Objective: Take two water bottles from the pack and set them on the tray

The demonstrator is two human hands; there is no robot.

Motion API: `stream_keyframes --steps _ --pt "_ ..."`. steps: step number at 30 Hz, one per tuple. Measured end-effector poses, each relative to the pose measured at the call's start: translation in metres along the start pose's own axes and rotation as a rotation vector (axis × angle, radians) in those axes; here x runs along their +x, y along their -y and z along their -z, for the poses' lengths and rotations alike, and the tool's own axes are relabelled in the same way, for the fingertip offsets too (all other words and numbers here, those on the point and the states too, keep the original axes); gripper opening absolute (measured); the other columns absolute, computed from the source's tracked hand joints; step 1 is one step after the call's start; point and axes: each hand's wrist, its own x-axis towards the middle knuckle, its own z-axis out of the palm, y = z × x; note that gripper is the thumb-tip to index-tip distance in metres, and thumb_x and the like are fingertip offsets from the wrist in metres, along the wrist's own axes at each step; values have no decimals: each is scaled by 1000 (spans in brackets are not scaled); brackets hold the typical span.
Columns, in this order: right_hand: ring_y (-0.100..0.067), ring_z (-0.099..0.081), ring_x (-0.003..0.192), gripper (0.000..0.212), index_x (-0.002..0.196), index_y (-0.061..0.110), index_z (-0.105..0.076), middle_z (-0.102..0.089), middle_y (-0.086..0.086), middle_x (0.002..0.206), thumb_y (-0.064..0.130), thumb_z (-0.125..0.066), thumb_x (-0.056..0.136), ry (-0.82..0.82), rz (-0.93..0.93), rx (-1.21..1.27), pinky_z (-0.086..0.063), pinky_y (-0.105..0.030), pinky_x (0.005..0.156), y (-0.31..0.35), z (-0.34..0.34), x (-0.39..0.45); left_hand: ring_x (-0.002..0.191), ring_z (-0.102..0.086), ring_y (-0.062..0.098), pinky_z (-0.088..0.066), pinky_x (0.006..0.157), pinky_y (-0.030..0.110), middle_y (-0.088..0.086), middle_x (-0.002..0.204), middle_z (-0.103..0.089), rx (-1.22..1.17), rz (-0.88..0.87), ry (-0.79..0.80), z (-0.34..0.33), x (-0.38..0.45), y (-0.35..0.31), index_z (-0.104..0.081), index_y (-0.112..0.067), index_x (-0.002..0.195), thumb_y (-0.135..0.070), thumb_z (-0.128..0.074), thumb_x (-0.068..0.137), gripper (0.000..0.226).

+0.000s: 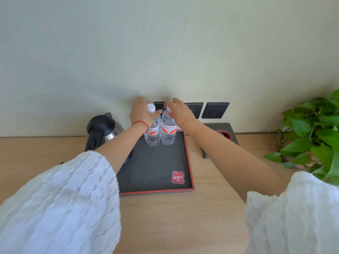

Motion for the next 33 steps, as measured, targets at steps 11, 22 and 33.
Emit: stream_keyframes --steps 11,22,33 --pt "-36 -54 91 21 112 8 -54 -52 -21 109 11 -52 91 51 67 -1 -36 -33 67 0 5 0 93 -64 34 -45 77 34 13 98 -73 -102 -173 -33 8 -7 13 -64 -10 102 -22 -75 75 31" --pt "-38 -54 96 25 116 8 -53 -52 -22 111 10 -52 91 25 7 38 -43 -36 73 4 8 -4 100 -63 31 -45 83 35 9 104 -72 -114 -207 -41 9 -9 18 -64 -15 106 -30 -74 77 35" --pt "-38 -47 116 58 144 24 -27 -46 -23 127 14 -53 93 50 -63 126 -46 -48 97 9 7 -19 112 -58 32 -44 90 34 17 121 -63 -307 20 56 3 -15 27 -58 -3 116 -24 -82 70 56"
